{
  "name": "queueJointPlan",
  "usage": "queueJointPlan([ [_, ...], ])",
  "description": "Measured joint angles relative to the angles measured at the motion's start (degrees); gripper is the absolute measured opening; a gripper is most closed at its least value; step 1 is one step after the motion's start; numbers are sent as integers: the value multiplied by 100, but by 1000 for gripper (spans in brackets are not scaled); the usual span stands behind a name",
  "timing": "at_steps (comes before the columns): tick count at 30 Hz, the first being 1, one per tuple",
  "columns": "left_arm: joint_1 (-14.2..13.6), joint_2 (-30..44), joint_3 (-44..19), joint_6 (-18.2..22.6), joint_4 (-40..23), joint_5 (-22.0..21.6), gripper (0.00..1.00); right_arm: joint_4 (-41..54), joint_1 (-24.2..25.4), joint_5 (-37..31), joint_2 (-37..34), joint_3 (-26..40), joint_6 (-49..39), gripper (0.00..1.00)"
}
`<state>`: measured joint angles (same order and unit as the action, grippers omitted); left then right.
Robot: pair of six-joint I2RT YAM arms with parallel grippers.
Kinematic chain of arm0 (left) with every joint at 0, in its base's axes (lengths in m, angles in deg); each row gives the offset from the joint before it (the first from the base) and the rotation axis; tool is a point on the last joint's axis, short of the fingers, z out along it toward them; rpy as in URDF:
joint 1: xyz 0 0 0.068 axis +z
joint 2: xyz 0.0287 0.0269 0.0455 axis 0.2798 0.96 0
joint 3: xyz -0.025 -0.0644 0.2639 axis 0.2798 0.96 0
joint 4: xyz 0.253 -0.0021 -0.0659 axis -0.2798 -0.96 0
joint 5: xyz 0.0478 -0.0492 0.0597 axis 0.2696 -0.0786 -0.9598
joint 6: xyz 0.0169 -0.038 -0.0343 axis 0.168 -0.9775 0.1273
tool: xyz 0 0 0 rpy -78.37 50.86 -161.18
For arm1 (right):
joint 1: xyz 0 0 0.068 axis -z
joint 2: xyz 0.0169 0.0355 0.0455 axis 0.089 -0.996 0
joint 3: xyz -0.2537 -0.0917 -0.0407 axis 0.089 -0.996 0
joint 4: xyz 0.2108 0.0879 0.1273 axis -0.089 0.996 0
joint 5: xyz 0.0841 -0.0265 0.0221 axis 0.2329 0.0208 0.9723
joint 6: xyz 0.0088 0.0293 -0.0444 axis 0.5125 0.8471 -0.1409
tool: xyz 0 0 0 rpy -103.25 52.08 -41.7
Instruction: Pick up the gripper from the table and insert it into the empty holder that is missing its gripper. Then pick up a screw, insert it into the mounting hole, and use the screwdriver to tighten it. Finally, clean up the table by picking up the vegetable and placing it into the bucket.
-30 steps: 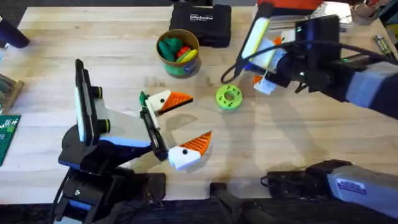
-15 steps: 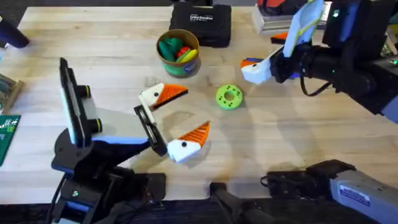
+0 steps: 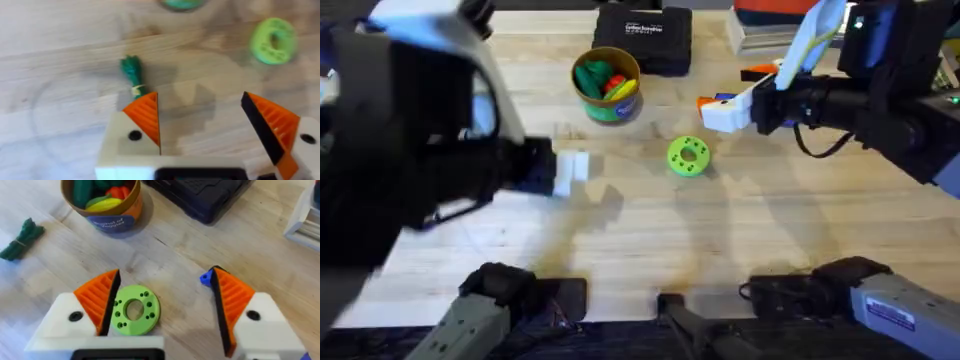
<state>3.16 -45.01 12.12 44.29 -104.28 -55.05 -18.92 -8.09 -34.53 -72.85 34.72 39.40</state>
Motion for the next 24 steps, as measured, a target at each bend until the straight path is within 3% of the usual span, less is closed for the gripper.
queueJointPlan([
  [3, 252, 1237, -448, -128, -32, -347, 984, 0, 0, 13, 0, 0, 15, 993],
  [10, 780, 3133, -792, -803, -419, -467, 984, 0, 0, 13, 0, 0, 37, 994],
  [14, 922, 3687, -792, -918, -471, -463, 985, 0, 0, 13, 0, 0, 54, 994],
  [22, 939, 4366, -792, -988, -96, -464, 984, 0, 0, 13, 2, 0, 54, 994],
  [24, 939, 4574, -792, -1018, -21, -463, 857, 2, 0, 13, 2, 0, 54, 994],
])
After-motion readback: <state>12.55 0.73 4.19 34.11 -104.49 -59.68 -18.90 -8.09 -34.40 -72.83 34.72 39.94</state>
